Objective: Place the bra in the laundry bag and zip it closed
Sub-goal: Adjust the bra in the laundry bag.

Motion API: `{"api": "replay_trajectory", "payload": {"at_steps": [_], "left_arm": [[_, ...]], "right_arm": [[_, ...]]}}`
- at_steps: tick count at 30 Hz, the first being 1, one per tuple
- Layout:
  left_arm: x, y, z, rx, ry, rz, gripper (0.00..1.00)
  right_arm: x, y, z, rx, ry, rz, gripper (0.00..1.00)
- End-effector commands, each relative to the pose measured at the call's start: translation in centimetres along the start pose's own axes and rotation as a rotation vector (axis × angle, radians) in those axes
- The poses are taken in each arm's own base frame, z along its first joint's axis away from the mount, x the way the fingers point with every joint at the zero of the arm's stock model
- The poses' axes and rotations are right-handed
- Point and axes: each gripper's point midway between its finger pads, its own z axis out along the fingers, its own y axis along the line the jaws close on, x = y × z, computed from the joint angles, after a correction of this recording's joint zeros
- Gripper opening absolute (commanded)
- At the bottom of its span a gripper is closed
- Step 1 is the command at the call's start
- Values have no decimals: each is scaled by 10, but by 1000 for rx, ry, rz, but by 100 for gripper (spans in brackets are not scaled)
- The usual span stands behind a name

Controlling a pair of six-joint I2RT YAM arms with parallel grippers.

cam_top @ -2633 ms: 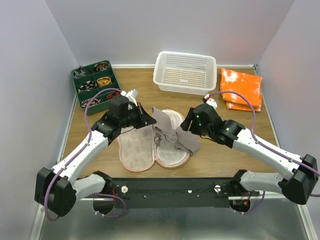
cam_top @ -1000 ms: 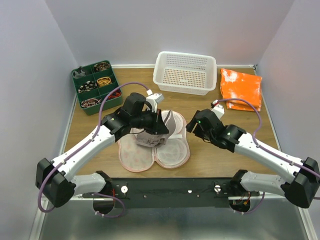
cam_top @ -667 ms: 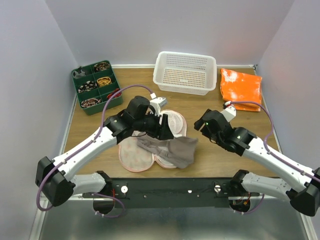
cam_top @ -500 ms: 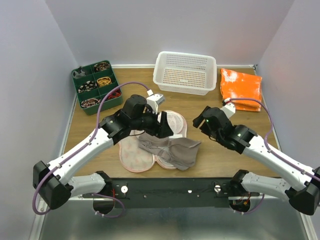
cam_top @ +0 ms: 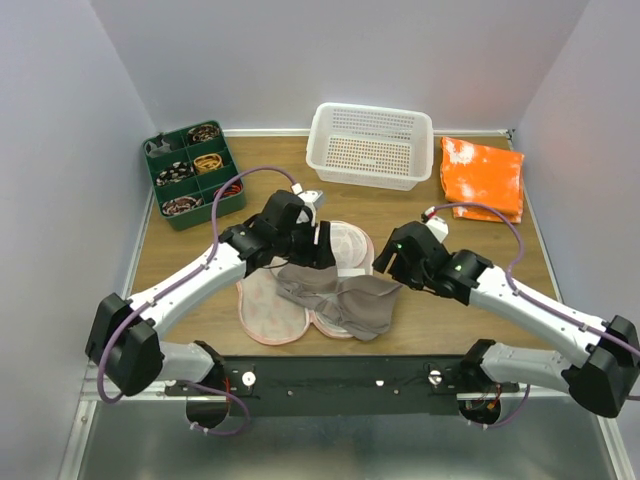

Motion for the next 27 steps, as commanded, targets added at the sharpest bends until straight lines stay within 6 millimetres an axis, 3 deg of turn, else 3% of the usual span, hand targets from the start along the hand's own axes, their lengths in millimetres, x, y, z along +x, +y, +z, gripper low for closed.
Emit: {"api": "replay_trajectory", "payload": {"at_steps": [1,7,13,16,24,27], "left_arm": [[-1,27,13,-70,-21,-44,72],[4,47,22,-110,-14,-81,72],[13,80,28,-186,14,-152,72],[12,87,30,-178,14,-179,72],[9,83,35,-144,36,-190,71],[7,82,35,-145,35,-185,71]], "right_arm": [[2,-18,-10,38,-1,18,77],[7,-46,-20,102,-8,61,78],[37,-58,-11,86,80,83,79],[41,-55,-5,59,82,92,79],[38,-47,20,40,47,85,80],[46,-39,27,-2,79,77,75]]}}
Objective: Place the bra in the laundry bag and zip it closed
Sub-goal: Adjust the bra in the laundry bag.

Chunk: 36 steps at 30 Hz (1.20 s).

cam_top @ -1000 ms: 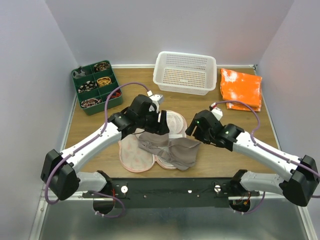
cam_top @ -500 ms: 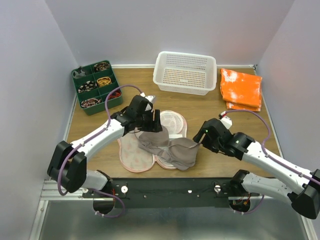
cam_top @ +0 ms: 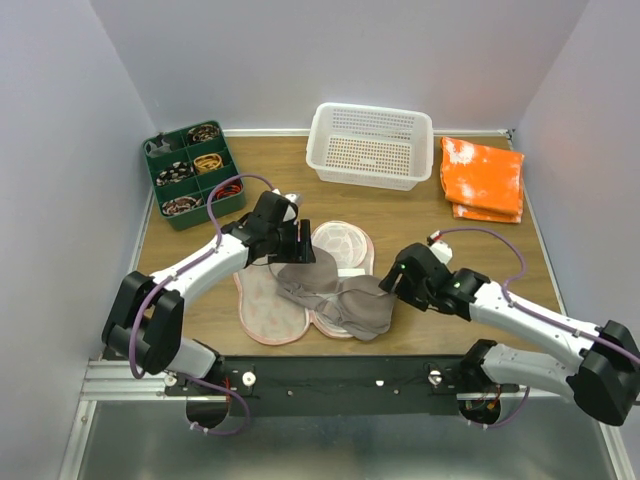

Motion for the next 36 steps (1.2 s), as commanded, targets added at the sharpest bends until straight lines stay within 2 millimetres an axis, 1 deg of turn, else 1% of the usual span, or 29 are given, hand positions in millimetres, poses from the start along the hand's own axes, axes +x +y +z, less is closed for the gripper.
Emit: {"api": "replay_trajectory", "payload": {"at_steps": [1,2,3,6,7,8,9,10,11,12,14,15,16,17,18,19,20,22,23,24,27,28,30,32,34,35,36], "left_arm": [[-12,-12,-2,41,-20,9,71],[-11,-11,-2,41,-19,10,71],[-11,-10,-2,37,-18,8,70],[-8,-10,0,39,-5,7,70],[-7,-9,1,38,-2,4,70],[-7,-9,1,36,-2,5,69],[-6,-9,2,36,1,4,69],[-6,-8,2,36,0,2,69],[-6,-8,2,34,-1,2,69],[-6,-8,2,33,-3,2,69],[-7,-8,2,32,-7,3,69],[-8,-8,2,33,-8,3,69],[-8,-7,2,32,-9,2,69],[-8,-8,2,35,-9,3,69],[-8,-8,2,37,-9,3,68],[-8,-9,2,42,-10,4,68],[-8,-10,2,45,-12,4,68],[-10,-15,2,73,-16,13,66],[-9,-16,2,82,-18,14,66],[-13,-20,3,104,-35,21,66],[-17,-24,7,127,-40,26,67],[-19,-27,8,137,-39,29,67],[-30,-35,10,165,-62,35,66],[-39,-44,12,195,-68,36,66],[-44,-44,16,182,-67,36,64],[-48,-41,23,152,-65,37,63],[-46,-38,26,133,-49,33,62]], "right_arm": [[5,14,15,-77,19,7,72],[9,15,18,-85,34,6,69],[13,12,21,-85,44,3,66],[13,18,20,-131,41,10,43],[12,19,19,-147,35,9,30],[10,20,17,-154,27,11,23],[4,24,11,-179,2,16,16],[-1,28,7,-196,-17,17,4],[-4,25,3,-188,-30,21,1],[-12,25,-1,-186,-65,25,1],[-27,30,-19,-221,-122,30,1],[-37,27,-23,-209,-167,45,1],[-46,29,-35,-227,-202,64,1],[-49,23,-38,-209,-218,63,1],[-56,22,-43,-207,-248,68,1],[-58,21,-46,-204,-259,65,1],[-57,14,-45,-178,-255,54,1],[-53,11,-42,-154,-234,26,1],[-46,7,-35,-123,-207,-10,1],[-39,8,-32,-126,-171,-32,1],[-24,0,-18,-68,-104,-67,1],[-22,0,-16,-62,-94,-78,1],[-21,-3,-11,-29,-84,-95,1],[-23,0,-11,-26,-86,-110,1],[-24,0,-9,-13,-84,-122,1],[-26,2,-10,-10,-88,-125,1],[-27,1,-10,-5,-92,-123,1]]}}
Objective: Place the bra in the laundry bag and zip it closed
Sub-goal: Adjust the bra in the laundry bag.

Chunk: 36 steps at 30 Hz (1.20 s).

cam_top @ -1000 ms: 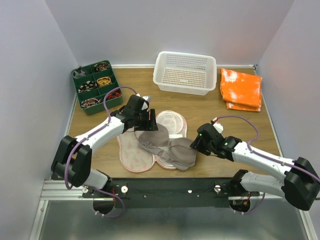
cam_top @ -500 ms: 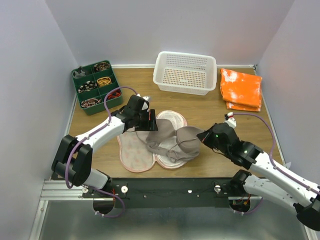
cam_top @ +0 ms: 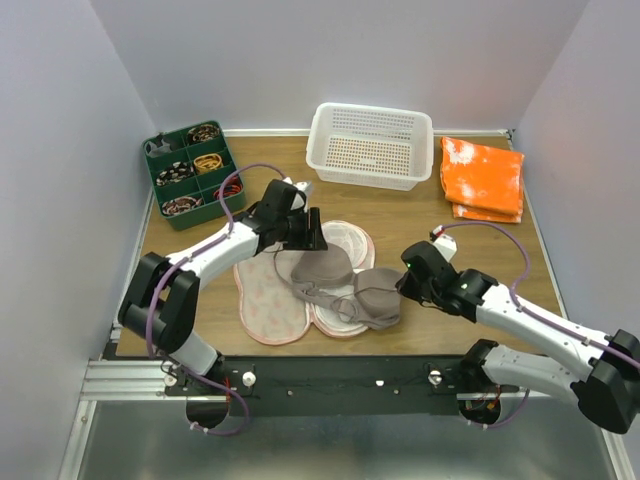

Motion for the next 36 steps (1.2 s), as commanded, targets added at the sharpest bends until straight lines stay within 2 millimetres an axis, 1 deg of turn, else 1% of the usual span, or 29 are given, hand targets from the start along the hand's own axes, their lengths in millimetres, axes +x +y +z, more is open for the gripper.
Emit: {"api": "replay_trajectory", "payload": {"at_steps": [1,2,4,5,9,10,11,12,13,14,17,18,20,21,22,23,24,25,26,27,29,31,33,34,35,36], "left_arm": [[-23,-9,14,4,-18,20,60],[-19,-5,22,-7,1,18,59],[-13,-1,30,-20,26,14,57],[-6,3,38,-32,52,9,56],[21,10,55,-60,127,13,50],[26,10,58,-57,141,8,47],[35,14,58,-61,160,2,46],[36,12,59,-54,152,-3,45],[39,10,60,-46,153,-1,45],[46,13,60,-48,162,-8,45],[52,16,64,-56,173,-14,45],[55,21,66,-77,187,-19,45],[53,22,65,-92,176,-8,38],[44,16,59,-77,143,2,37],[37,11,55,-63,115,9,37],[22,-1,45,-36,74,29,38],[16,-8,39,-23,65,41,39],[14,-12,33,-26,67,47,41],[3,-23,23,-2,36,70,42],[2,-30,20,18,36,79,42],[2,-39,15,47,40,91,44],[10,-43,18,71,71,89,43],[25,-35,28,50,115,75,43],[32,-31,31,29,139,60,40],[35,-22,33,-10,138,48,38],[35,-20,33,-21,135,45,37]], "right_arm": [[-11,2,-5,28,-13,-24,1],[-9,-2,-5,46,-8,-17,1],[-9,-4,-6,56,-9,-12,1],[-10,-4,-7,55,-10,-10,1],[-14,-2,-12,45,-22,10,1],[-15,-3,-12,48,-26,15,1],[-15,-3,-13,51,-26,14,1],[-15,-4,-13,54,-28,13,1],[-16,-4,-13,59,-28,11,1],[-16,-5,-13,64,-29,13,1],[-16,-3,-11,70,-25,7,2],[-17,-2,-10,72,-24,6,2],[-16,0,-9,70,-18,0,2],[-18,2,-9,66,-20,-2,2],[-18,3,-9,64,-20,-3,2],[-19,4,-9,58,-23,-2,2],[-20,6,-9,53,-24,-4,2],[-20,6,-10,53,-24,-3,2],[-21,7,-10,49,-26,-3,2],[-21,7,-10,46,-28,-3,2],[-23,9,-11,40,-34,2,2],[-25,13,-14,16,-37,6,3],[-28,22,-18,-32,-43,-1,3],[-26,27,-19,-59,-27,-5,3],[-27,33,-21,-84,-24,-6,3],[-28,38,-23,-102,-22,-21,3]]}}
